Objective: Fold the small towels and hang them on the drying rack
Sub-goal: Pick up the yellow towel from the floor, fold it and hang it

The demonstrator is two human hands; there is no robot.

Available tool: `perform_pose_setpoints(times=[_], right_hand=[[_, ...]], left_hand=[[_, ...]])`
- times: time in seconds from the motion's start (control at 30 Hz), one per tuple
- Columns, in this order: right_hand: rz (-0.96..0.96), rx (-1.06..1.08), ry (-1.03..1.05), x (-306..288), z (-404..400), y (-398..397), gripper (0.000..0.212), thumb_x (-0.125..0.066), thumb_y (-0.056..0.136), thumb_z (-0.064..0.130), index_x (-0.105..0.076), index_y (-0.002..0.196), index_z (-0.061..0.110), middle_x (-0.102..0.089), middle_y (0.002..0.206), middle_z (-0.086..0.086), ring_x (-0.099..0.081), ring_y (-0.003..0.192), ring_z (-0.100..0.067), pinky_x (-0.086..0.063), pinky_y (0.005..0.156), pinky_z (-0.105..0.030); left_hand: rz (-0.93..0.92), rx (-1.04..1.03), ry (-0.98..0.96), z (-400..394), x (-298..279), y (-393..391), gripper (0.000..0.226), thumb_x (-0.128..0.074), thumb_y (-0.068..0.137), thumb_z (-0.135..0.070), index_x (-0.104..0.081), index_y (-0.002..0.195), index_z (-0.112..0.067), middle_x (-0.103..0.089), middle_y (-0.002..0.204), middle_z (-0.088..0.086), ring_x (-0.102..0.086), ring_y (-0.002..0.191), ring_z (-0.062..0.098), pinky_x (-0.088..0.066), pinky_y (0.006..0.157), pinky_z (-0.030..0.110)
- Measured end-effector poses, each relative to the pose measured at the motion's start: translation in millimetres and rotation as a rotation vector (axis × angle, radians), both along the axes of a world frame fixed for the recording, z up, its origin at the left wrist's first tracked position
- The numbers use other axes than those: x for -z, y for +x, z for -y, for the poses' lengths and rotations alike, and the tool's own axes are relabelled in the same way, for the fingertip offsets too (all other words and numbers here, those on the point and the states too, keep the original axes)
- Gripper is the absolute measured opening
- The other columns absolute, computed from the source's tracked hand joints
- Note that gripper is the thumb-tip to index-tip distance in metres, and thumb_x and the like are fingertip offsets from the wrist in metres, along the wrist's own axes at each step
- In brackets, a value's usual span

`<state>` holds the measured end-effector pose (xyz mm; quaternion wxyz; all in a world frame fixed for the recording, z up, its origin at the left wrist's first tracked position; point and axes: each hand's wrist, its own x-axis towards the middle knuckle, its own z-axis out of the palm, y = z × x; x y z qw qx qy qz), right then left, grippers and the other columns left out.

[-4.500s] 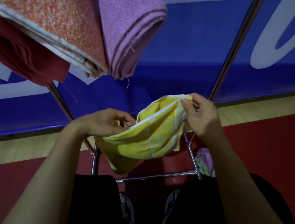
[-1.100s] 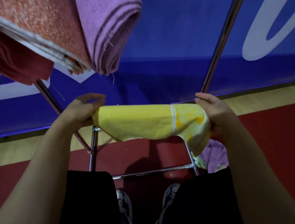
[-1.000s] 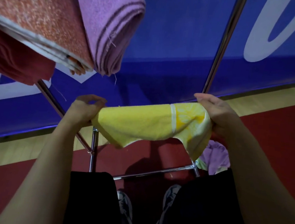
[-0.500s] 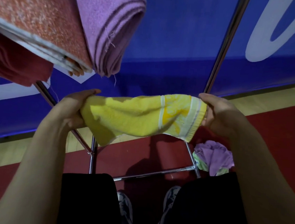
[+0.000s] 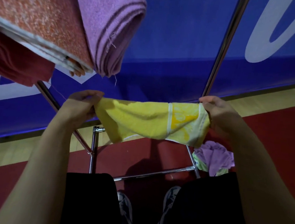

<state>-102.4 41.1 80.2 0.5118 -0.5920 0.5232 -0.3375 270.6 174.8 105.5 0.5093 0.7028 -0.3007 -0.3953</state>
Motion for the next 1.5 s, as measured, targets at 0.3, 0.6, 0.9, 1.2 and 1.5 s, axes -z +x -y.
perform_pose_setpoints(times=[0.3, 0.6, 0.9, 1.2, 1.5], right_hand=[[0.151, 0.022, 0.136, -4.7, 1.7, -1.3, 0.029, -0.071, 0.088, 0.034, -0.064, 0.114, 0.024, -0.071, 0.114, -0.022, -0.07, 0.102, -0.034, -0.054, 0.096, -0.053], [0.2, 0.122, 0.146, -2.7, 6.1, 3.6, 0.034, -0.064, 0.1, 0.017, -0.053, 0.132, 0.012, -0.067, 0.111, -0.018, -0.067, 0.094, -0.026, -0.055, 0.089, -0.045], [0.482, 0.182, 0.409, -7.6, 7.4, 5.8, 0.017, -0.05, 0.105, 0.015, -0.063, 0.11, 0.004, -0.077, 0.09, -0.01, -0.075, 0.084, -0.023, -0.059, 0.064, -0.035], [0.61, 0.096, 0.41, -6.3, 7.0, 3.8, 0.026, -0.053, 0.101, 0.001, -0.06, 0.125, 0.011, -0.07, 0.122, -0.021, -0.072, 0.111, -0.026, -0.053, 0.104, -0.043], [0.519, -0.059, 0.338, -22.3, -5.7, 5.9, 0.044, -0.05, 0.103, 0.002, -0.048, 0.147, 0.002, -0.062, 0.131, -0.015, -0.073, 0.101, -0.015, -0.06, 0.09, -0.032]], left_hand=[[0.419, 0.134, 0.056, -0.4, 5.3, 1.1, 0.014, -0.071, 0.098, -0.018, -0.077, 0.109, -0.026, -0.076, 0.108, 0.004, -0.072, 0.101, 0.021, -0.059, 0.092, 0.035], [0.562, 0.25, 0.111, 2.0, 6.8, -1.8, 0.029, -0.082, 0.088, -0.027, -0.075, 0.115, -0.021, -0.074, 0.109, -0.004, -0.067, 0.103, 0.008, -0.047, 0.081, 0.018], [0.471, 0.102, 0.059, 8.2, 5.7, -8.6, 0.024, -0.075, 0.093, -0.007, -0.073, 0.111, -0.023, -0.071, 0.115, -0.001, -0.065, 0.104, 0.009, -0.047, 0.084, 0.016], [0.478, 0.098, 0.098, 3.8, 3.6, -2.3, 0.029, -0.071, 0.095, -0.006, -0.072, 0.12, -0.02, -0.069, 0.119, 0.001, -0.064, 0.11, 0.015, -0.046, 0.082, 0.016], [0.354, 0.056, 0.08, 1.9, 2.8, 3.8, 0.035, -0.066, 0.094, 0.002, -0.073, 0.124, -0.014, -0.073, 0.113, 0.017, -0.063, 0.081, 0.016, -0.052, 0.077, 0.026]])
